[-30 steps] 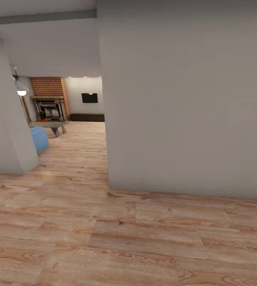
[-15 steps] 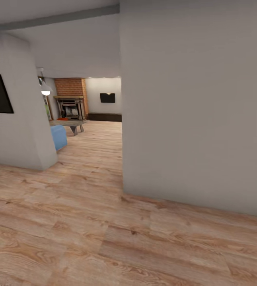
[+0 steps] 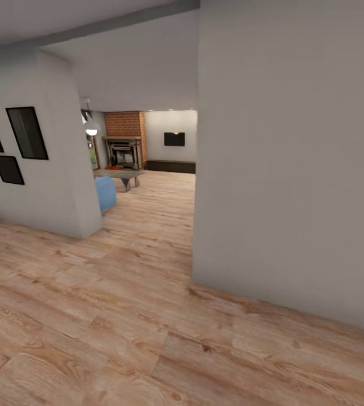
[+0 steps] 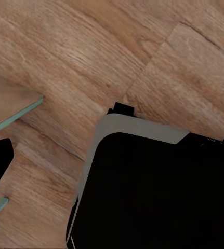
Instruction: Move the two storage containers from the living room to the garage. In the garage, place one container on the floor and stack the other container on top of it (either order is fine).
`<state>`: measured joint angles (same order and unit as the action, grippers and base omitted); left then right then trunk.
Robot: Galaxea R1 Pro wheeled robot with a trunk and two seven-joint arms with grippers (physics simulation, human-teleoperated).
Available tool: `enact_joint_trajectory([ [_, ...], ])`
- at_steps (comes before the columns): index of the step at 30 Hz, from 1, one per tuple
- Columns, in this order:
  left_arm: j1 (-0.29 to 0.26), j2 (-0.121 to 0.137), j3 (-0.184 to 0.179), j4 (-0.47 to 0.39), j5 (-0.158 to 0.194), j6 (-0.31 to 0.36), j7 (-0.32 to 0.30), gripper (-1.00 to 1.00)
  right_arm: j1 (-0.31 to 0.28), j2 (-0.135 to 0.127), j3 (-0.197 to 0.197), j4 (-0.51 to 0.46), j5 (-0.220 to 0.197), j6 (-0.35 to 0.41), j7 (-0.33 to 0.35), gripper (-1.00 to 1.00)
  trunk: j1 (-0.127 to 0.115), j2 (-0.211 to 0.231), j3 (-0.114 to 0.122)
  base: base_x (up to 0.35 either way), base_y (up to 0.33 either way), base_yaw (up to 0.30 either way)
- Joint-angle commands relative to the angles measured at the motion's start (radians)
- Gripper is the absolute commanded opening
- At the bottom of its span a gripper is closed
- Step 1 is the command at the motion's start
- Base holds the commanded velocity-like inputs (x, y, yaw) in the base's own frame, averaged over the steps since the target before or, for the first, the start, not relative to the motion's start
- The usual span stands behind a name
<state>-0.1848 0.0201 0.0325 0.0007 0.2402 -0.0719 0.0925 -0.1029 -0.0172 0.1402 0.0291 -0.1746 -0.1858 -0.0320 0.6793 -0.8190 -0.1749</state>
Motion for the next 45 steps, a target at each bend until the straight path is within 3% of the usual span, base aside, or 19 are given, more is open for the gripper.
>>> enact_joint_trajectory([
  [1, -0.001, 0.0, 0.003, 0.001, 0.002, -0.003, 0.001, 1.0, -0.001, 0.0, 0.009, 0.003, -0.009, -0.006, -0.001, 1.0, 0.001, -0.001, -0.001, 0.32, 0.0, 0.046],
  [31, -0.001, 0.0, 0.003, 0.001, 0.002, -0.002, 0.001, 1.0, -0.001, 0.002, 0.012, 0.003, -0.002, -0.007, 0.0, 1.0, 0.001, -0.001, -0.001, 0.32, 0.0, 0.004],
  [45, -0.001, 0.0, 0.003, 0.001, 0.002, 0.002, 0.001, 1.0, -0.001, 0.002, 0.012, 0.003, -0.002, -0.006, 0.0, 1.0, 0.001, -0.001, -0.001, 0.32, 0.0, 0.249],
])
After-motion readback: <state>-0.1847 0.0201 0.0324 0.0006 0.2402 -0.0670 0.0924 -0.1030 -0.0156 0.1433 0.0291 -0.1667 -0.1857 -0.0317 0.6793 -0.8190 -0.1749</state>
